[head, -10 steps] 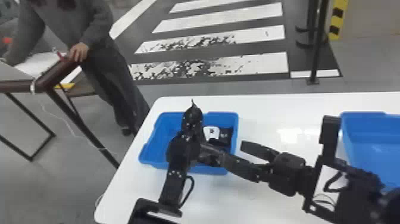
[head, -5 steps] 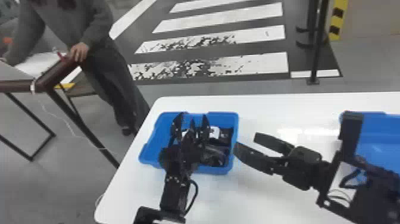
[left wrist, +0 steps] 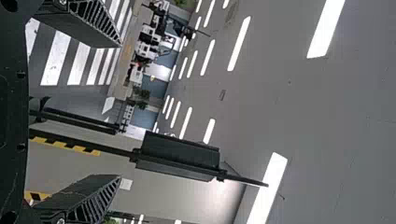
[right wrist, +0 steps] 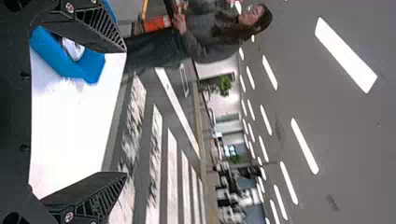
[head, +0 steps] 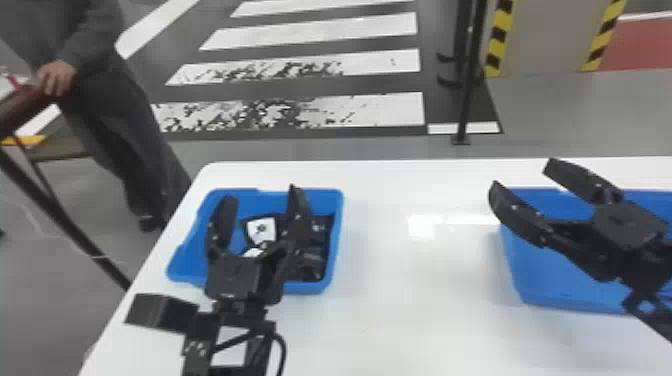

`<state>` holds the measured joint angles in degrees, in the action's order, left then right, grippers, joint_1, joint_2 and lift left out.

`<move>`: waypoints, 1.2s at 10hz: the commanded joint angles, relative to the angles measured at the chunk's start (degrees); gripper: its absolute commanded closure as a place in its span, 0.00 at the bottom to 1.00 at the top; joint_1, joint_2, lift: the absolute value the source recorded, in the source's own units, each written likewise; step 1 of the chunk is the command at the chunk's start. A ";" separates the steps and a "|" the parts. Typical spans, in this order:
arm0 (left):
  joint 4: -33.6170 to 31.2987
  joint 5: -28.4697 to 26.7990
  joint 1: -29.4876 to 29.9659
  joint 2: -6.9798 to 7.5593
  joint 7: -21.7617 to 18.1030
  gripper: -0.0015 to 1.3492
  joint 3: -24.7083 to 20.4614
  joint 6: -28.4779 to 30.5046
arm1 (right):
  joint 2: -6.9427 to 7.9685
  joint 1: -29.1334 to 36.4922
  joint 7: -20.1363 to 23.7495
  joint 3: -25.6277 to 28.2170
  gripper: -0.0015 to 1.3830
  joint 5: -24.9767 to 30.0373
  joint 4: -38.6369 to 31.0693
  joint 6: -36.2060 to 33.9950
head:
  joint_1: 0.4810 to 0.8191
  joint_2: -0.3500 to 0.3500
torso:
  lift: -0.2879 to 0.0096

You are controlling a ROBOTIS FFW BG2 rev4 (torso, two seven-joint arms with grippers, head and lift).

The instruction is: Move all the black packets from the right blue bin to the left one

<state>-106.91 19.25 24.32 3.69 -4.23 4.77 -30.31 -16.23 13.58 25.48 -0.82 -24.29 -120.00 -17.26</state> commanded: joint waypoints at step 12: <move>-18.46 -15.02 16.03 -3.84 -1.48 0.34 -9.34 20.32 | 6.92 24.81 -2.80 16.70 0.07 11.15 -17.04 3.21 | 0.63 0.47 | 0.50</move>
<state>-125.36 3.92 40.05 0.00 -5.73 -4.54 -9.52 -9.31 38.29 22.64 15.95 -13.13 -136.97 -13.82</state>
